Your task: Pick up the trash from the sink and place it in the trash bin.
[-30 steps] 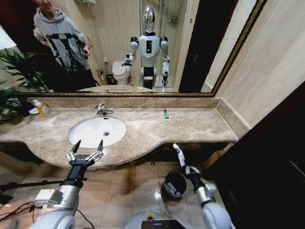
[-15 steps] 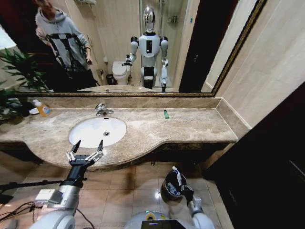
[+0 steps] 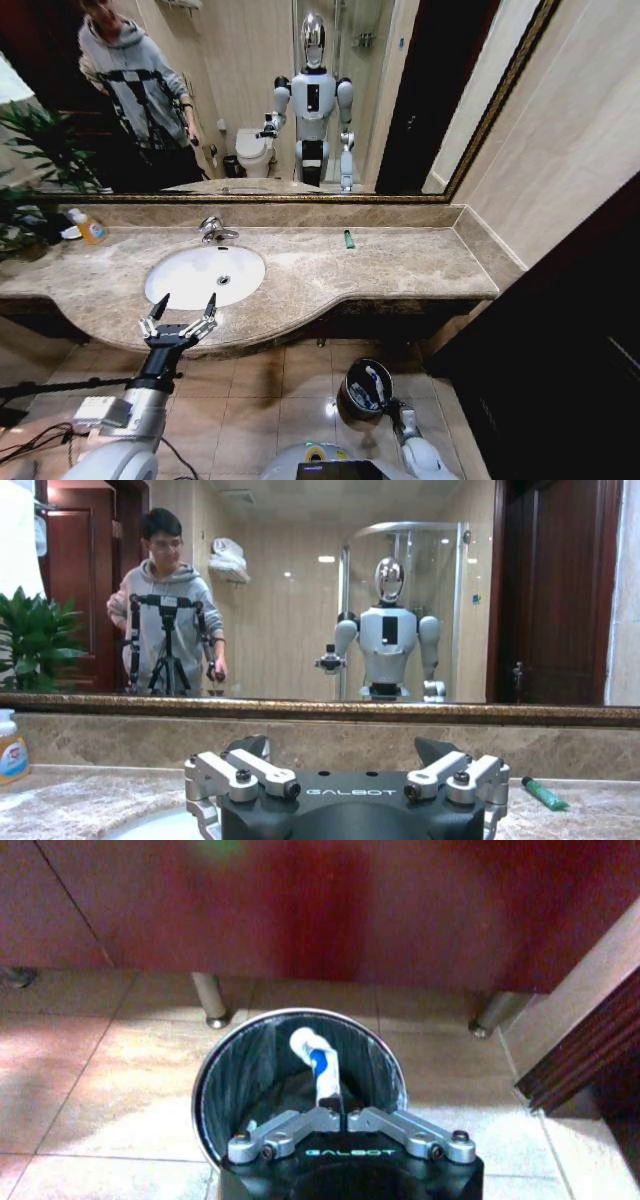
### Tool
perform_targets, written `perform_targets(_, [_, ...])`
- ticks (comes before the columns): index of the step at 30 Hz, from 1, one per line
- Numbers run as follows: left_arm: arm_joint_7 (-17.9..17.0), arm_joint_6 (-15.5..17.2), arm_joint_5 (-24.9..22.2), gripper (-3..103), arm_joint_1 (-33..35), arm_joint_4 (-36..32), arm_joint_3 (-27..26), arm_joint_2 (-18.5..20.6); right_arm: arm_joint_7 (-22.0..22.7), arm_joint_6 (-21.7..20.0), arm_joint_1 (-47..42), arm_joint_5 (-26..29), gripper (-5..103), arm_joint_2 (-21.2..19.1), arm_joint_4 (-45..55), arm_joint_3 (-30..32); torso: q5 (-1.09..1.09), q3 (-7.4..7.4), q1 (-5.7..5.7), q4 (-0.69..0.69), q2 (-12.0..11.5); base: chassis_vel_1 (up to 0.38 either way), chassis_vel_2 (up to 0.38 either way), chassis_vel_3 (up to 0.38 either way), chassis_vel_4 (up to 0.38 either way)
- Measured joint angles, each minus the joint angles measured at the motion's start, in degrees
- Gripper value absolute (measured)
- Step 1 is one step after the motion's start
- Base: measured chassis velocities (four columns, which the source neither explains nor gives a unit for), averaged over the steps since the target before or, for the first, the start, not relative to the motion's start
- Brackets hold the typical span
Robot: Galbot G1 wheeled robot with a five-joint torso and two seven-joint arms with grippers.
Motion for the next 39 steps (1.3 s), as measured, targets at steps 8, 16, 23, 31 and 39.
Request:
perform_targets(8, [0.0,0.0,0.0,100,0.0,0.0,0.0,-0.01,-0.04,0.42,-0.2,0.43,13,0.05,-0.3,-0.04,0.0,0.0,-0.01,0.0,0.0,0.0,0.0,0.0,0.0])
perform_targets(16, [0.0,0.0,0.0,100,0.0,0.0,0.0,0.0,-0.07,0.23,-2.45,0.55,45,-0.47,2.64,0.12,0.0,0.0,-0.01,-0.01,0.0,0.0,0.0,0.0,0.0])
perform_targets(23, [0.0,0.0,0.0,100,0.0,0.0,0.0,0.0,0.12,-0.5,-5.46,1.3,73,-0.57,7.23,0.37,0.0,-0.01,-0.01,0.0,0.0,0.0,0.0,0.0,0.0])
perform_targets(31, [0.0,0.0,0.0,100,0.0,0.0,0.0,0.0,0.64,0.63,-8.51,0.09,91,-0.25,11.62,1.19,0.0,-0.01,-0.01,0.0,0.0,0.0,0.0,0.0,0.0])
perform_targets(39, [0.0,0.0,0.0,100,0.0,0.0,0.0,0.0,4.85,14.28,-14.27,-12.2,100,0.22,23.07,6.52,0.0,-0.01,-0.01,0.01,0.0,0.0,0.0,0.0,0.0])
